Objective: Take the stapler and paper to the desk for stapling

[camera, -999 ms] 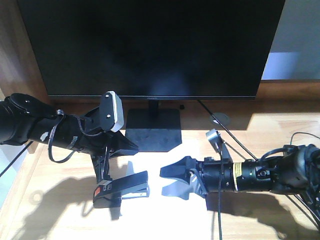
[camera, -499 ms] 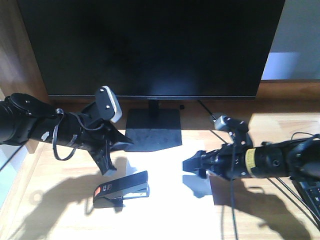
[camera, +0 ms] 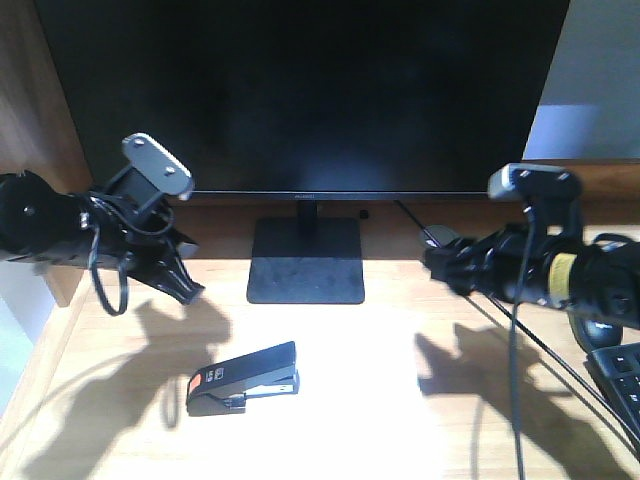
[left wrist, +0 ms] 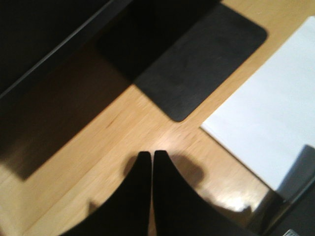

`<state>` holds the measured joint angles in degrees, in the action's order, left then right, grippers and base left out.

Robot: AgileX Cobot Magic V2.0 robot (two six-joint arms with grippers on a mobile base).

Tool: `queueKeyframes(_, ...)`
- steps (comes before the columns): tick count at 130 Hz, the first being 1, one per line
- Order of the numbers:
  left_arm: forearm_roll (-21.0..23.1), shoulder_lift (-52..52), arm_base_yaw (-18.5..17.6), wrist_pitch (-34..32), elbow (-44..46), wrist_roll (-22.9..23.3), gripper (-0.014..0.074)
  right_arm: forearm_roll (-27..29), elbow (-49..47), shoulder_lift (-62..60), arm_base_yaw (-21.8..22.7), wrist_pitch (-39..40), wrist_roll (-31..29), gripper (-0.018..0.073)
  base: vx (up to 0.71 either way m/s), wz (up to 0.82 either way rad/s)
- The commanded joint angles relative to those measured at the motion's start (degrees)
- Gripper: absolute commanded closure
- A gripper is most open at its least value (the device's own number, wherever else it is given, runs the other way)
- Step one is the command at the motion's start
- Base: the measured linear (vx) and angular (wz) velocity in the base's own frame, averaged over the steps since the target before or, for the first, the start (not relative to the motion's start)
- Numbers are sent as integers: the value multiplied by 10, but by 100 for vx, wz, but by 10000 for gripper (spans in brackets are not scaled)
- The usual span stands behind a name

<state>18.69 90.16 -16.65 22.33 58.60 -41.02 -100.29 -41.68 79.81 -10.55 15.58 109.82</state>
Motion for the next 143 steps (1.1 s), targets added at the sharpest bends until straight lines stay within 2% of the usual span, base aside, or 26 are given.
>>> queueKeyframes(1, -135, -38, -2, -13, 14, 164, 603, -27, -11, -42, 0, -25, 0, 333, 0, 0)
queueKeyframes(3, -144, -40, -2, -11, 14, 173, 603, -27, -11, -46, 0, -27, 0, 356, 0, 0)
queueKeyframes(8, -198, -47, -2, -1, 14, 231, 603, -27, -11, -59, 0, -31, -2, 438, 0, 0)
queueKeyframes(11, -211, -49, -2, 3, 14, 245, 603, -27, -11, -64, 0, -32, -3, 473, 0, 0)
queueKeyframes(12, -229, -53, -2, 7, 14, 263, 603, -27, -11, -66, 0, -32, -4, 486, 0, 0)
queueKeyframes(19, -260, -64, -2, 14, 14, 296, 603, -27, -11, -81, 0, -33, -8, 578, 0, 0)
queueKeyframes(30, -273, -91, -2, 16, 13, 321, 603, -27, -9, -103, 0, -35, -11, 571, 0, 0)
queueKeyframes(51, -265, -147, -2, -5, 8, 326, 603, -27, 27, -162, 0, -79, -10, 566, 0, 0)
queueKeyframes(66, -265, -200, -2, -73, -40, 326, 603, -27, 76, -230, 0, -121, -17, 566, 0, 0)
queueKeyframes(100, -265, -342, -2, -235, -188, 326, 603, -27, 158, -411, 0, -120, -26, 566, 0, 0)
queueKeyframes(110, -265, -393, -2, -265, -229, 326, 603, -27, 181, -464, 0, -120, -26, 566, 0, 0)
queueKeyframes(143, -265, -543, -2, -264, -334, 326, 603, -27, 249, -601, 0, -121, -26, 565, 0, 0)
